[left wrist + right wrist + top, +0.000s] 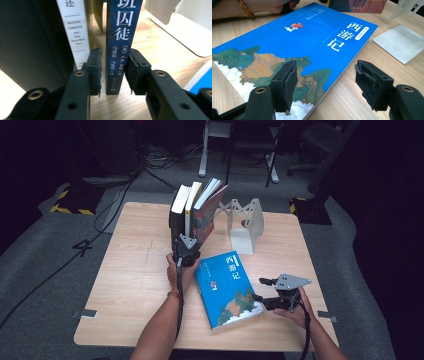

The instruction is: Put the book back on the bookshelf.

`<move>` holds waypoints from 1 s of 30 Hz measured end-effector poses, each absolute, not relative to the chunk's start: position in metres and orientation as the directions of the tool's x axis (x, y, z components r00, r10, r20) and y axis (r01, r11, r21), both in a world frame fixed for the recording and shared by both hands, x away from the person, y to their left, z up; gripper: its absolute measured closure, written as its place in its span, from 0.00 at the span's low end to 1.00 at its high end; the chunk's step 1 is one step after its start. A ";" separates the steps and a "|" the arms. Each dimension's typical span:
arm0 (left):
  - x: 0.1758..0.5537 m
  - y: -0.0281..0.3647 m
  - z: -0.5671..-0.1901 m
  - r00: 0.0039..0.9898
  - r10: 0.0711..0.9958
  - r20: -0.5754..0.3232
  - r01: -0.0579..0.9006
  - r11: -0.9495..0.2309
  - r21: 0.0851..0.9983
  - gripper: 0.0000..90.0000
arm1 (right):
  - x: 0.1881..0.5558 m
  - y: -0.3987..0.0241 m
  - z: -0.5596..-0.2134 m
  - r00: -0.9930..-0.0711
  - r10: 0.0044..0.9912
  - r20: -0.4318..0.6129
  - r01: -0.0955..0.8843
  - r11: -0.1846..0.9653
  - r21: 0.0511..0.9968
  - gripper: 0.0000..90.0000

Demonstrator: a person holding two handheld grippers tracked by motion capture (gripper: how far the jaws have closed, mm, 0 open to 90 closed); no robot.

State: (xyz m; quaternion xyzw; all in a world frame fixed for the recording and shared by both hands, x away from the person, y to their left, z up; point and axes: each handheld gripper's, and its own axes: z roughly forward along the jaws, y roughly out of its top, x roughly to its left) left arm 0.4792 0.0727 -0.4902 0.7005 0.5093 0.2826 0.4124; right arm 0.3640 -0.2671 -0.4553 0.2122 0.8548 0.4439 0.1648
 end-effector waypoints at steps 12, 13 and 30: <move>0.469 0.090 -0.484 0.375 0.926 -0.035 0.489 -0.166 0.856 0.60 | 0.364 -0.266 -0.456 -0.859 0.503 -0.098 0.215 0.527 0.822 0.38; 0.469 0.093 -0.483 0.382 0.924 -0.028 0.491 -0.177 0.853 0.59 | 0.364 -0.265 -0.456 -0.859 0.502 -0.099 0.216 0.530 0.820 0.38; 0.445 0.122 -0.474 0.504 0.862 0.059 0.465 -0.328 0.822 0.56 | 0.363 -0.266 -0.455 -0.862 0.497 -0.097 0.218 0.538 0.815 0.38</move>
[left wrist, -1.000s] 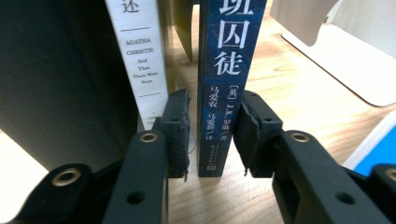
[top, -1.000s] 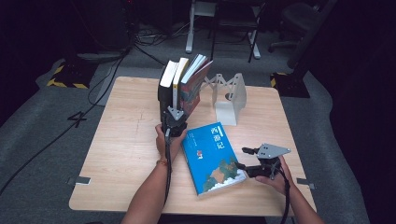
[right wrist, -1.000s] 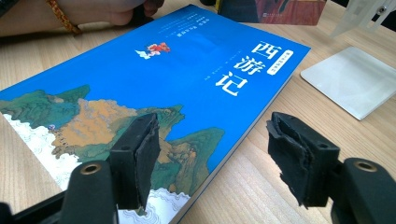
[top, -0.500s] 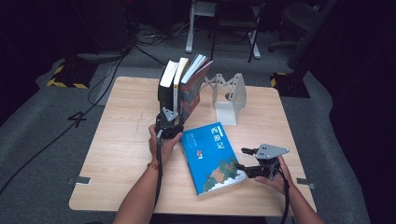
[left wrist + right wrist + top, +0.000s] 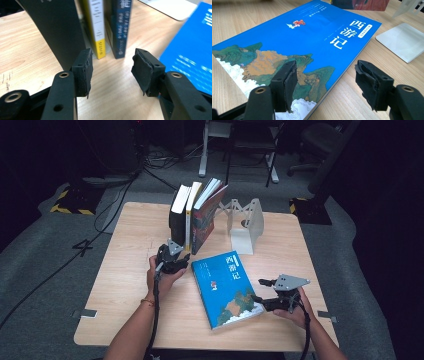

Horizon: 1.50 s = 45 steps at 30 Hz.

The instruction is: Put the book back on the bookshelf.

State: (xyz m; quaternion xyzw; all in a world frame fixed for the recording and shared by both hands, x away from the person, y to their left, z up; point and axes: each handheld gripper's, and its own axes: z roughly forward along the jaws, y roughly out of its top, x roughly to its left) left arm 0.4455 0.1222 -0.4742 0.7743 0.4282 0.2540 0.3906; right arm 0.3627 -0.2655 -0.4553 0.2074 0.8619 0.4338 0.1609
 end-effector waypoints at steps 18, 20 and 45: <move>0.401 0.132 -0.469 0.666 0.738 0.110 0.399 -0.477 0.783 0.52 | 0.361 -0.264 -0.454 -0.870 0.484 -0.092 0.226 0.557 0.799 0.37; 0.397 0.133 -0.469 0.678 0.726 0.115 0.394 -0.492 0.776 0.52 | 0.361 -0.263 -0.454 -0.875 0.475 -0.094 0.223 0.569 0.792 0.36; 0.324 0.143 -0.497 0.802 0.592 0.077 0.394 -0.621 0.678 0.43 | 0.351 -0.274 -0.472 -0.912 0.407 0.040 0.307 0.616 0.726 0.30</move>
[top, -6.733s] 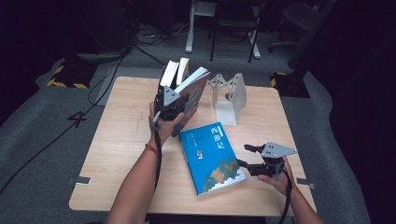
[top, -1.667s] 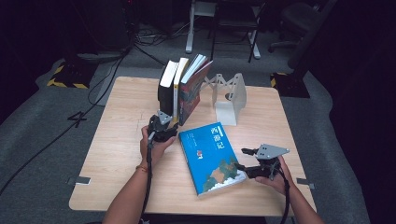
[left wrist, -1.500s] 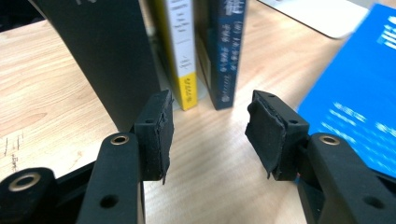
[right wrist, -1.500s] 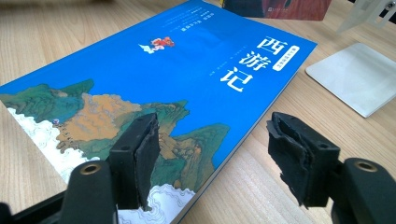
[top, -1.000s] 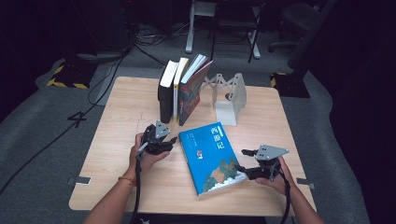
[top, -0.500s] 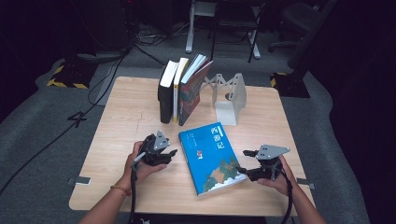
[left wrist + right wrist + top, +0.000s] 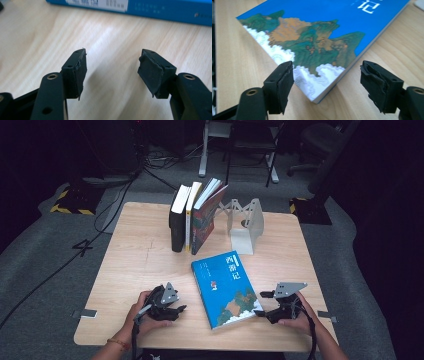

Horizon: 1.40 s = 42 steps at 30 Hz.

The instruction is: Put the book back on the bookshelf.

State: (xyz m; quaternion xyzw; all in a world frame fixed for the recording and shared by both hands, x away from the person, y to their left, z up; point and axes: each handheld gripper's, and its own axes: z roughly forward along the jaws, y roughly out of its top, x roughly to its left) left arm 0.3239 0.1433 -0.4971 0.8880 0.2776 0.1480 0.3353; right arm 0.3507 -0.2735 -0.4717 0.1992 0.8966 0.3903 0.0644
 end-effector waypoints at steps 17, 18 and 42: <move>0.321 0.152 -0.504 0.805 0.594 -0.011 0.431 -0.571 0.699 0.24 | 0.351 -0.261 -0.481 -0.927 0.374 0.034 0.292 0.661 0.691 0.22; 0.323 0.152 -0.505 0.799 0.601 -0.014 0.438 -0.566 0.698 0.23 | 0.351 -0.261 -0.481 -0.928 0.372 0.034 0.292 0.663 0.689 0.22; 0.373 0.128 -0.504 0.766 0.642 -0.014 0.468 -0.544 0.696 0.21 | 0.350 -0.261 -0.480 -0.920 0.386 0.062 0.315 0.639 0.702 0.23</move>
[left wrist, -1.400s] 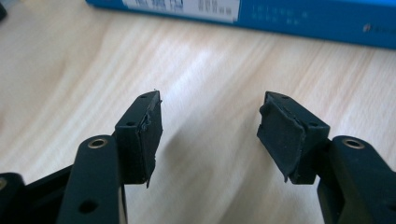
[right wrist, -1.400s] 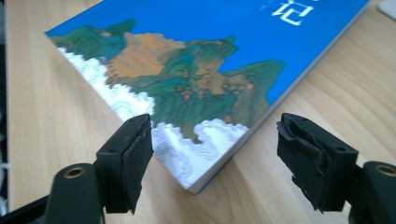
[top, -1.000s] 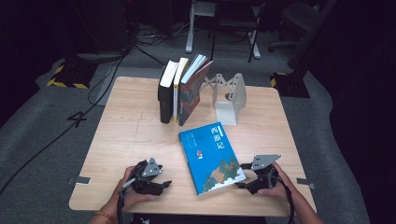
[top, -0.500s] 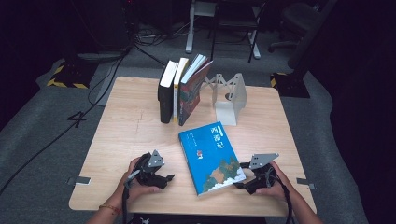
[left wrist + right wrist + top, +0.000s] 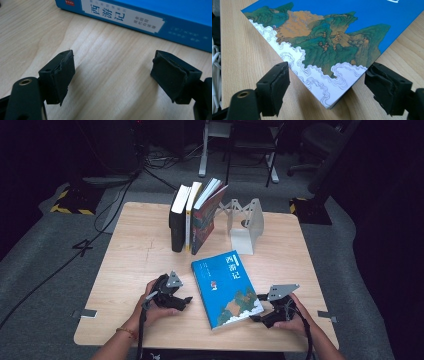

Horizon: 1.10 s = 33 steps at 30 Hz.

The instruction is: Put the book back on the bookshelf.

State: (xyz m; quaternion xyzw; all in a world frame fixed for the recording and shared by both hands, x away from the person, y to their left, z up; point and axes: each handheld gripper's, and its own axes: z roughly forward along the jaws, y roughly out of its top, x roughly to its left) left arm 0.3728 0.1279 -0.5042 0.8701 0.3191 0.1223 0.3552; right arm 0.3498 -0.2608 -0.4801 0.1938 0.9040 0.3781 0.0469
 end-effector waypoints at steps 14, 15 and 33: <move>0.402 0.116 -0.504 0.752 0.659 -0.004 0.476 -0.538 0.696 0.21 | 0.348 -0.261 -0.483 -0.919 0.391 0.056 0.313 0.633 0.709 0.20; 0.405 0.116 -0.504 0.748 0.664 -0.010 0.482 -0.533 0.695 0.21 | 0.347 -0.260 -0.483 -0.919 0.391 0.055 0.313 0.635 0.706 0.20; 0.433 0.117 -0.504 0.698 0.716 -0.024 0.519 -0.482 0.706 0.29 | 0.319 -0.229 -0.479 -0.967 0.243 0.076 0.224 0.671 0.707 0.28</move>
